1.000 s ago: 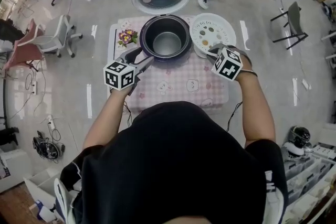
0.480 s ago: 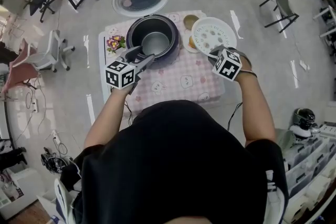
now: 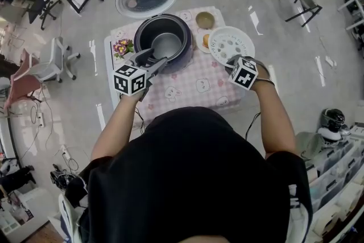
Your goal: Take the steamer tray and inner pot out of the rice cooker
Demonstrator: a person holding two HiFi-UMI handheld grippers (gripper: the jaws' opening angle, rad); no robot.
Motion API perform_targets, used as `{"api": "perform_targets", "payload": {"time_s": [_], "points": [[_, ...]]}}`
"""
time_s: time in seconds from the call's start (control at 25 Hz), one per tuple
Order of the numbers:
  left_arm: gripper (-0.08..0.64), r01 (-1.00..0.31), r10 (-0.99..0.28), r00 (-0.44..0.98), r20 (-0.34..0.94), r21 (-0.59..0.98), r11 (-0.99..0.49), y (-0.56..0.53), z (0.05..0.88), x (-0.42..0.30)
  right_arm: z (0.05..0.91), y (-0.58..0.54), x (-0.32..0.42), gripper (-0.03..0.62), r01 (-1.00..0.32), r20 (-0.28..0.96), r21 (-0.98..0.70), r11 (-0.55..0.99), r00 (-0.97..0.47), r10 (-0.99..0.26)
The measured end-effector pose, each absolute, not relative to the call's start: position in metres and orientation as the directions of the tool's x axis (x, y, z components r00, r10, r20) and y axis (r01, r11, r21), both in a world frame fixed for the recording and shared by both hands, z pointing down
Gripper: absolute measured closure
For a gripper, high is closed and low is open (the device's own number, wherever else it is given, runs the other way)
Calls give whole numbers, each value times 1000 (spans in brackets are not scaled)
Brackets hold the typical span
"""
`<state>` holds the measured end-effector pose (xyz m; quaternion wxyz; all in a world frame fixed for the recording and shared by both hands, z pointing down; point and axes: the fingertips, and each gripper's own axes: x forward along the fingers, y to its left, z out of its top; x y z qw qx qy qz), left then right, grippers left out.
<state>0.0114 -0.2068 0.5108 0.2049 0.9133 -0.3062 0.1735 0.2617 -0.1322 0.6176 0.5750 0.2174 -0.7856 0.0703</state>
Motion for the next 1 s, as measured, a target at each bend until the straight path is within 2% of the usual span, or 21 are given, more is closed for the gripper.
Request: {"api": "perform_targets", "payload": {"time_s": [1.0], "points": [[272, -632, -454, 740, 496, 282, -722, -208, 533, 10, 743, -83, 254, 554, -476, 960, -72, 877, -270, -68]]}}
